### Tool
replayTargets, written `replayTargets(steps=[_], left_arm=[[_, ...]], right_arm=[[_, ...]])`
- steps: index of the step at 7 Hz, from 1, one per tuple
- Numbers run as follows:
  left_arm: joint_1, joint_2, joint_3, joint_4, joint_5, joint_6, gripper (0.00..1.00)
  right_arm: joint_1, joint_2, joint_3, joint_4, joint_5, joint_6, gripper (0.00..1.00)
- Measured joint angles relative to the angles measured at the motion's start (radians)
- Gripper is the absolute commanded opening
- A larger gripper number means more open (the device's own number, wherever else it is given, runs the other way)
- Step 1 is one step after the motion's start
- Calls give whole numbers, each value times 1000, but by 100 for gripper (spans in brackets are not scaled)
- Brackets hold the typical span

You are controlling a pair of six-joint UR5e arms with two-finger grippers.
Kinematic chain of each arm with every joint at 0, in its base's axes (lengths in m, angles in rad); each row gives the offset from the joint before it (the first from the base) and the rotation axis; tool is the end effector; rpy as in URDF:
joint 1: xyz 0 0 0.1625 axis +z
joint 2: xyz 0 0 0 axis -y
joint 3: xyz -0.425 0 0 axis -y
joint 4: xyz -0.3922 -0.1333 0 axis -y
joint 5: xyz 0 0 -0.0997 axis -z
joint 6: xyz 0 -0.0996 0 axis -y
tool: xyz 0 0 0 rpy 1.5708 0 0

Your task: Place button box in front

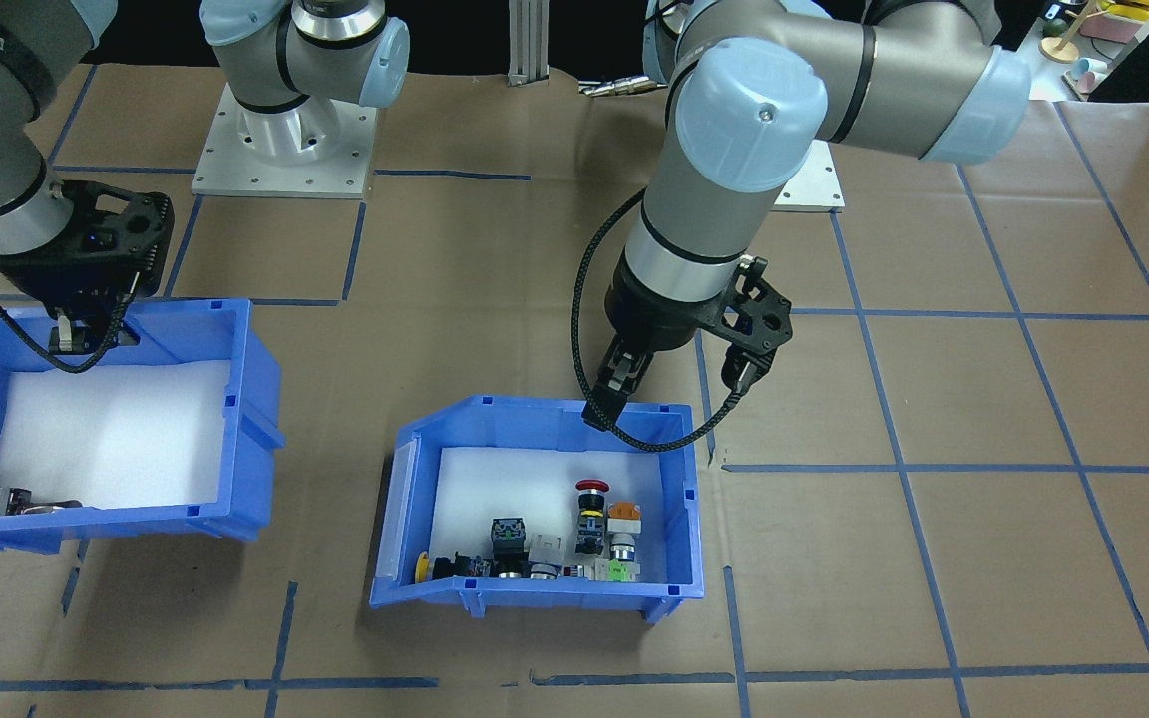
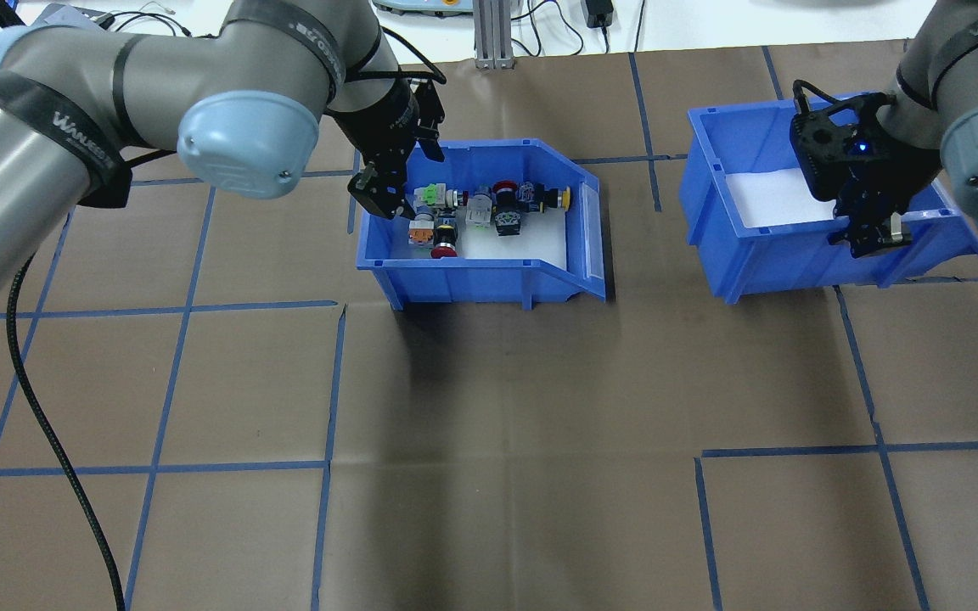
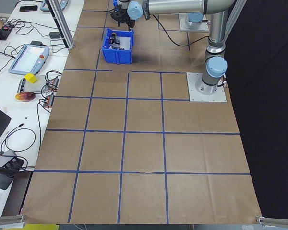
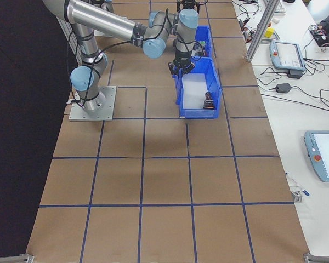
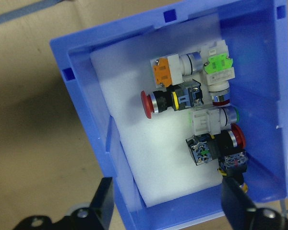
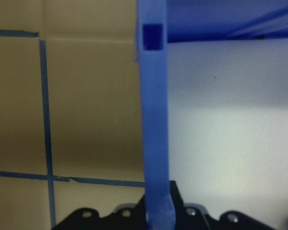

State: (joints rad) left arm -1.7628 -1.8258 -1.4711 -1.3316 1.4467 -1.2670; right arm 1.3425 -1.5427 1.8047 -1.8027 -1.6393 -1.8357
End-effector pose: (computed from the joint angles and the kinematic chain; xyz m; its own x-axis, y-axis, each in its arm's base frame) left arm -0.2579 -0.5635 0.4230 -0.4722 -0.8737 0.1169 -0.8707 0.4830 0.0926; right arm 0.0129 -0.5034 0.3834 0.0362 -0.9982 -0.0470 -0.9975 -0.0389 0.0582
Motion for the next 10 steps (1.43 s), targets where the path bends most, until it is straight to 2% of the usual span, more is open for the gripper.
replayTargets(steps=[1,2,3,4,6,7,9,10], left_arm=[[15,14,69,-114,30,104,95],[25,21,149,-223,84,230,97],[29,26,224,-310,165,404,97],[31,30,273,-352,221,578,97],[37,52,310,-377,251,891,98],[59,75,310,-391,236,1030,98],[160,125,298,-450,107,1282,99],[196,142,295,-468,72,1390,99]], right_arm=[[2,-45,51,-1,3,29,7],[5,-95,106,-1,7,62,7],[11,-140,157,-3,10,88,7],[25,-172,191,-9,11,106,7],[109,-203,229,-24,8,187,7],[164,-213,257,-34,2,242,7],[213,-239,321,-89,-11,290,6],[219,-250,335,-101,-21,295,6]])
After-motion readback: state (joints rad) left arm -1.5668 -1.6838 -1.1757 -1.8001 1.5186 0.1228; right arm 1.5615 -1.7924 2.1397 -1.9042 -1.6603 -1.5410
